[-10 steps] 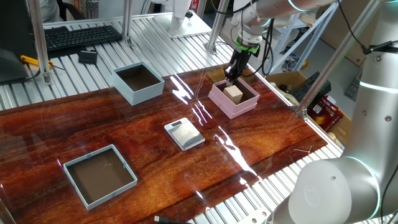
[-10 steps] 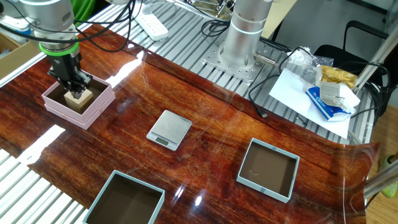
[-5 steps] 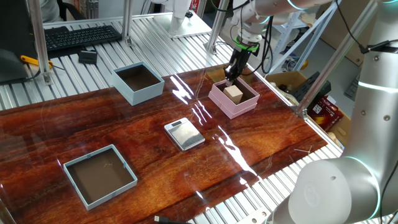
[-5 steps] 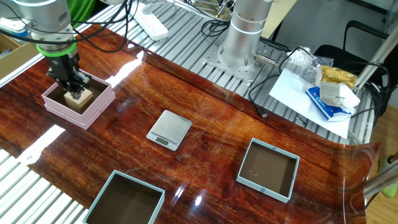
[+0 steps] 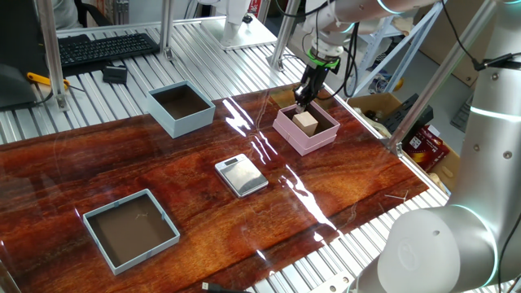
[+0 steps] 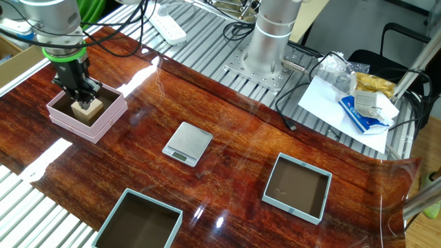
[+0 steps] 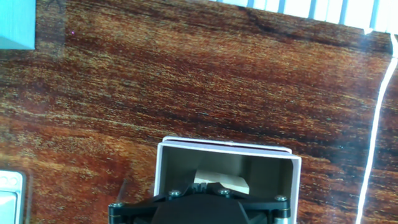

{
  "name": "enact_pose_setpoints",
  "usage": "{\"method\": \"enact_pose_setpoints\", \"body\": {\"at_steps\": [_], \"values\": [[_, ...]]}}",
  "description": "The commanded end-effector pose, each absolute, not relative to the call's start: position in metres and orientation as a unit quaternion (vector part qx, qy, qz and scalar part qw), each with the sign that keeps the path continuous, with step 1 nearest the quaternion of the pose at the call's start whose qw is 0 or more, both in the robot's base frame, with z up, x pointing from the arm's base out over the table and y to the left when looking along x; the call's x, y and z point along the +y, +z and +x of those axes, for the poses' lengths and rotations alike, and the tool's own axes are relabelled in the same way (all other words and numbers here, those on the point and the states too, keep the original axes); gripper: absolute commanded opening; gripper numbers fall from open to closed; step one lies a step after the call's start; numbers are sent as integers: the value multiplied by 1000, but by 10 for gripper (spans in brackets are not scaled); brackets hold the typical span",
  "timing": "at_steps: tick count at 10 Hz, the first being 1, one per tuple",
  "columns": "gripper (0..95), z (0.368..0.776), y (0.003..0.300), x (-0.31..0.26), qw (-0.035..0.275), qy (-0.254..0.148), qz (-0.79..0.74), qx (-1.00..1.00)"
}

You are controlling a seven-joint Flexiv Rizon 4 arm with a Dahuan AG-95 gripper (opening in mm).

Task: Move an object from one box to another

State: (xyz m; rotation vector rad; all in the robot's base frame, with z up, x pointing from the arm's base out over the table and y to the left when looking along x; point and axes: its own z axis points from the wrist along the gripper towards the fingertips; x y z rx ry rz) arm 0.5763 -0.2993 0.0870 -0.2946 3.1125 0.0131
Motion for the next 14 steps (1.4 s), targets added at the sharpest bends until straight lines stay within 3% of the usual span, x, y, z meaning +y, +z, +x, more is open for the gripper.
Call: {"method": "enact_pose_setpoints", "body": {"at_steps": [1,6,9,10,14], "values": [[0,577,87,-299,9,4,-93,996],[0,577,87,-299,10,1,-89,996],[0,577,86,-299,9,-26,-77,997],[190,579,83,-298,9,-27,-70,997],[190,583,77,-298,1,-32,-59,998]]}}
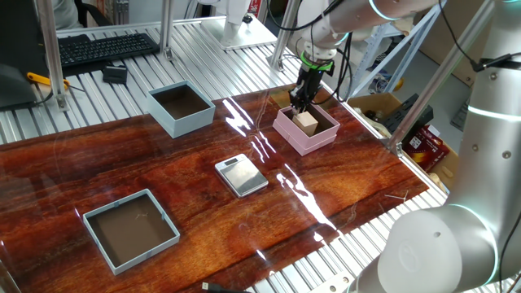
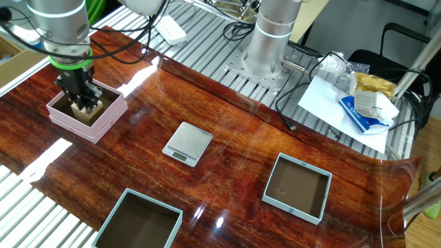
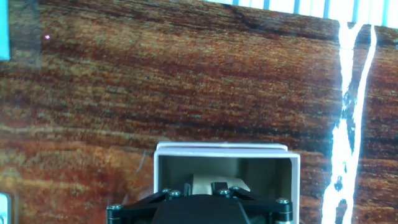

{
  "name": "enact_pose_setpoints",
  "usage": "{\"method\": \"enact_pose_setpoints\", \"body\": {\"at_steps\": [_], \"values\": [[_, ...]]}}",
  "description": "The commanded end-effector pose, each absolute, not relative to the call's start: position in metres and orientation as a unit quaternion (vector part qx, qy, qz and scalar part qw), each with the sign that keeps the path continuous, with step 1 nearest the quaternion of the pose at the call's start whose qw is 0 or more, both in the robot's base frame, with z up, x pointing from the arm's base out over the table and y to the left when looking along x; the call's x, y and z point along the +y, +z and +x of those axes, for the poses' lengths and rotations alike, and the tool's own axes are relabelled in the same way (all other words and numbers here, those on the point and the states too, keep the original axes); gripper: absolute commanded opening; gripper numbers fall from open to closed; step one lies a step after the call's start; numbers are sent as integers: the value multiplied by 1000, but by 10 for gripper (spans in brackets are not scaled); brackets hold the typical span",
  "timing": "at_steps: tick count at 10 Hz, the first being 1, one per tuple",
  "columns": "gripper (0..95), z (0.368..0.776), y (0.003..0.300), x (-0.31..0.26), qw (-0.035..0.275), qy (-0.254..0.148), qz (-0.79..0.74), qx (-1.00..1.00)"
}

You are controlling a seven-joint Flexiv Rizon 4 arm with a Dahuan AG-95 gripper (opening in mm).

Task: Move an object from one box to another

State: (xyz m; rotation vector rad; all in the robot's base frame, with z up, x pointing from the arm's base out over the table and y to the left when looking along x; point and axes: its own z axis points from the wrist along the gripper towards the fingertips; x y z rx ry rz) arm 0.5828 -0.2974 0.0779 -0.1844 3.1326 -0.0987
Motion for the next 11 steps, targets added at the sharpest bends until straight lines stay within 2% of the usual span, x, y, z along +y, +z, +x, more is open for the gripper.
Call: {"method": "enact_pose_setpoints", "body": {"at_steps": [1,2,3,4,5,11], "values": [[190,583,75,-300,0,-32,-58,998],[190,583,72,-301,-3,-32,-50,998],[380,584,72,-301,-5,-31,-43,999],[380,584,72,-301,-4,-30,-37,999],[570,584,72,-301,-3,-29,-32,999],[570,584,73,-304,-6,-30,-7,1000]]}}
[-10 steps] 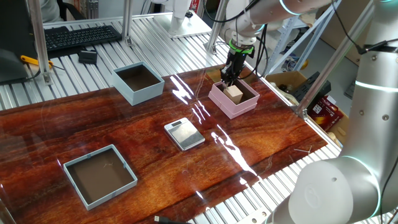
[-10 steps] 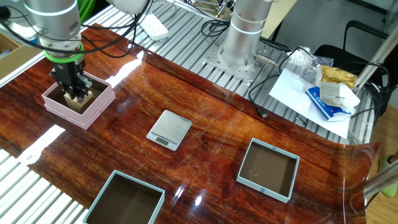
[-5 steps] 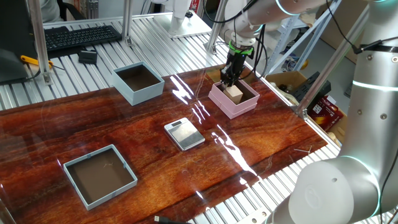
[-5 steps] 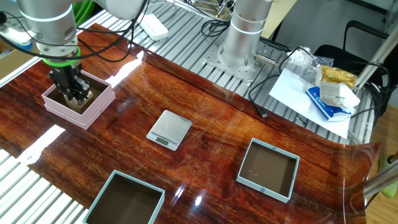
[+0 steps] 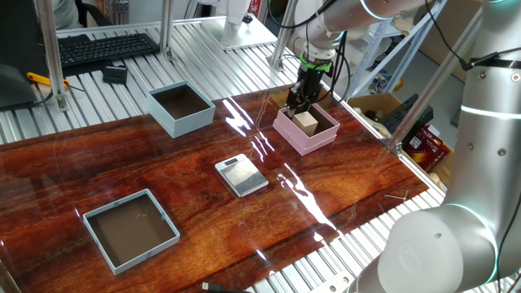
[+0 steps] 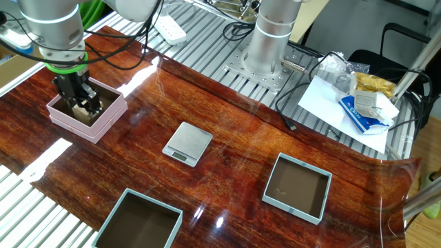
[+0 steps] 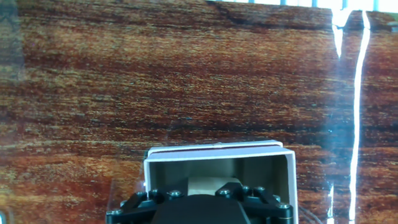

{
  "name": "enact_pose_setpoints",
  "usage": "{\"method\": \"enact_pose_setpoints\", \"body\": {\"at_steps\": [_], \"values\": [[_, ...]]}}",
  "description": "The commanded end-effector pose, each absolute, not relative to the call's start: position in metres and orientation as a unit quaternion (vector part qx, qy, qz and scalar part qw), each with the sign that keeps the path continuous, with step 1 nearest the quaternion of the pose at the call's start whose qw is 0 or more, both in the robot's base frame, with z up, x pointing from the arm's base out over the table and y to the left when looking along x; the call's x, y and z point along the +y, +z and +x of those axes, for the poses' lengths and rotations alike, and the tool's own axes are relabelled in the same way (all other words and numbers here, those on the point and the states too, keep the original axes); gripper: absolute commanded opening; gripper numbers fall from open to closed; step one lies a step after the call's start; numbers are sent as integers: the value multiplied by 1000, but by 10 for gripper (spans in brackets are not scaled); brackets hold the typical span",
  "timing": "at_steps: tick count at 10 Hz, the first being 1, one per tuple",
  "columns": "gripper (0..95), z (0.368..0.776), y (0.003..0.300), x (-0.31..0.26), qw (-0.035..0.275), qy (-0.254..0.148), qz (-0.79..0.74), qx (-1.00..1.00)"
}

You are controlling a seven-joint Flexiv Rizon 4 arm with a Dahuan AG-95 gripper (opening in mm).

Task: Move an object from one box to another

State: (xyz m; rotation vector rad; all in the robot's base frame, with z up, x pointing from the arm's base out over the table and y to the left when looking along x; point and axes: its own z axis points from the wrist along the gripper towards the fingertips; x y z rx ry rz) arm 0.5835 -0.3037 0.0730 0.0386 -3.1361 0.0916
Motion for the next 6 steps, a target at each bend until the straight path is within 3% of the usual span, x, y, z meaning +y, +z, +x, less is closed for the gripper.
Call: {"method": "enact_pose_setpoints", "body": {"at_steps": [1,6], "values": [[760,584,73,-304,6,33,4,-999],[760,586,70,-304,12,37,1,-999]]}}
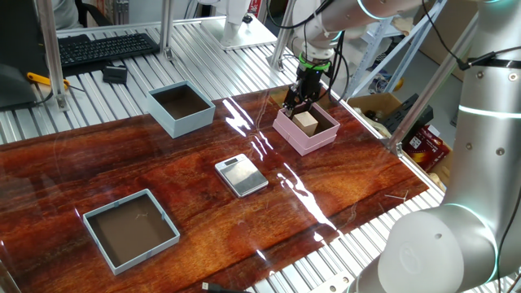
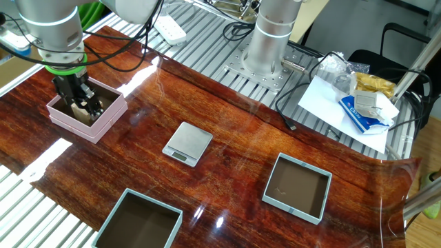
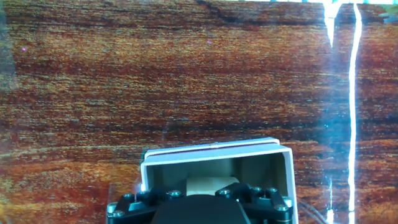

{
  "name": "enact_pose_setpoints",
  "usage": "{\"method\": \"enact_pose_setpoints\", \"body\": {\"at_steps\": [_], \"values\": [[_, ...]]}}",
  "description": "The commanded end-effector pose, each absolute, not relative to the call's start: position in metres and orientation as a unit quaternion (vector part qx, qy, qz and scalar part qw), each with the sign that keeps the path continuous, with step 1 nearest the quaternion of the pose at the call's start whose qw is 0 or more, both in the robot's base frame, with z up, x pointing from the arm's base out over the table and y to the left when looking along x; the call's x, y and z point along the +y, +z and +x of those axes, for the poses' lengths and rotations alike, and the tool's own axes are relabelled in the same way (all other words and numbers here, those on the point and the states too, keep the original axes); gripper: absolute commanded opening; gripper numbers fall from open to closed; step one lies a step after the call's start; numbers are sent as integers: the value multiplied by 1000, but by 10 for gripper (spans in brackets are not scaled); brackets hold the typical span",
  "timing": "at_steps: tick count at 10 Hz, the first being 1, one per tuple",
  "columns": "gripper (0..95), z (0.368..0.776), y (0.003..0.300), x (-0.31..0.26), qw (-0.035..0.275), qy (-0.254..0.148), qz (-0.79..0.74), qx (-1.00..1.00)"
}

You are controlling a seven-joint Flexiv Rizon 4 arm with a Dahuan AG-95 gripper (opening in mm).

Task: Move an object from one box to another

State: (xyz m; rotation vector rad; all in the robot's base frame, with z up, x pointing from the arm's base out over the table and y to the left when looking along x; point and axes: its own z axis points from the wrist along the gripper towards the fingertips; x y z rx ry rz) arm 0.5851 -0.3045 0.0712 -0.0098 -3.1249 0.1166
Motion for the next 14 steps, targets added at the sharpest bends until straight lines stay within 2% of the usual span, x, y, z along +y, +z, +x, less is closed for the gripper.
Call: {"method": "enact_pose_setpoints", "body": {"at_steps": [1,5,6,8,9,11,13,14], "values": [[760,586,70,-304,19,36,4,-999],[760,587,69,-304,15,33,4,-999],[570,587,69,-304,14,31,5,-999],[570,587,69,-304,14,31,3,-999],[760,587,69,-304,14,31,2,-999],[760,587,69,-304,14,30,5,-999],[380,587,69,-304,18,30,29,-999],[0,587,69,-304,21,30,28,-999]]}}
